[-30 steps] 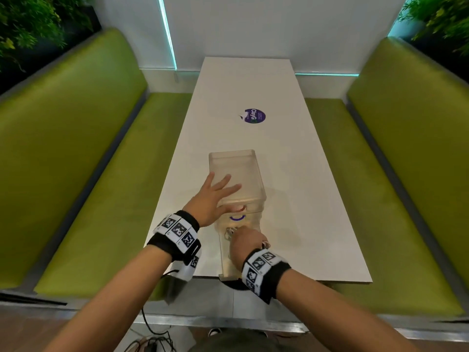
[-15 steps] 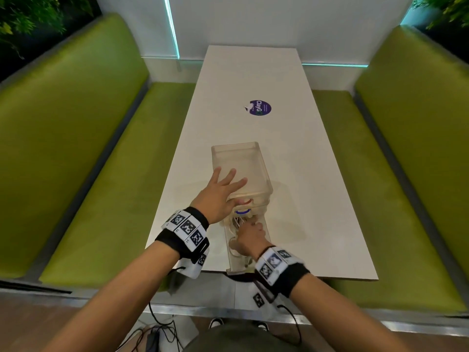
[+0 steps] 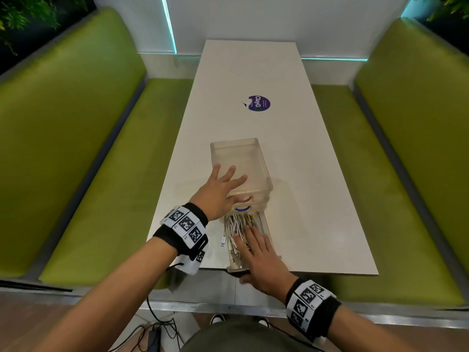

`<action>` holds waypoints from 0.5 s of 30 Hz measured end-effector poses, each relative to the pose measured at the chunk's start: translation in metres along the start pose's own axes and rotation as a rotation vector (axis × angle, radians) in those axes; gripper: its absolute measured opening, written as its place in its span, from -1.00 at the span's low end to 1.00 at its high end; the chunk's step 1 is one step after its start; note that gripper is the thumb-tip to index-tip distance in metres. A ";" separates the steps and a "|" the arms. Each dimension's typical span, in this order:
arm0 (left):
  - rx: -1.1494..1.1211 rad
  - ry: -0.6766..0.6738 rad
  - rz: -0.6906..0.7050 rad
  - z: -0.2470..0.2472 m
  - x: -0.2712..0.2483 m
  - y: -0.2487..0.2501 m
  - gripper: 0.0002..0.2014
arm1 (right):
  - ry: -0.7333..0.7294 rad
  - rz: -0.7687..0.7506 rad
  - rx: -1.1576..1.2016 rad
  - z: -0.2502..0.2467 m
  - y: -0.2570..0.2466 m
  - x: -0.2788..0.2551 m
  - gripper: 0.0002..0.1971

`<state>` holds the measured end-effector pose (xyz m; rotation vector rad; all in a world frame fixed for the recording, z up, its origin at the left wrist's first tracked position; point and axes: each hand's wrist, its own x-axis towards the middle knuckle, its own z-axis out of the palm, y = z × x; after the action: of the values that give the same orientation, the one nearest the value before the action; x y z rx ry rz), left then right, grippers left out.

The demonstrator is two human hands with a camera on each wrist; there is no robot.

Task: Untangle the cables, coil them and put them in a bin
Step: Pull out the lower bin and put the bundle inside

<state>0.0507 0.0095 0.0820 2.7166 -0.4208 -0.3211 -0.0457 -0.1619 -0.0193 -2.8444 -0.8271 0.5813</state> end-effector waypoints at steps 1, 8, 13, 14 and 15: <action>0.008 -0.010 -0.003 -0.002 0.000 0.001 -0.44 | 0.006 -0.011 0.036 -0.003 0.003 0.001 0.05; 0.031 -0.048 -0.004 -0.007 -0.001 0.002 -0.44 | -0.045 -0.056 0.157 -0.015 0.021 0.007 0.05; 0.092 -0.057 -0.001 -0.007 0.002 0.007 -0.44 | 0.019 -0.028 0.134 -0.029 0.036 0.018 0.04; 0.102 -0.052 -0.006 -0.008 0.002 0.008 -0.44 | 0.043 -0.011 0.139 -0.028 0.030 0.021 0.03; 0.106 -0.048 -0.010 -0.008 0.003 0.008 -0.45 | 0.062 -0.003 0.135 -0.026 0.023 0.024 0.03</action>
<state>0.0538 0.0042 0.0920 2.8201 -0.4500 -0.3777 -0.0054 -0.1689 -0.0083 -2.7243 -0.7515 0.5249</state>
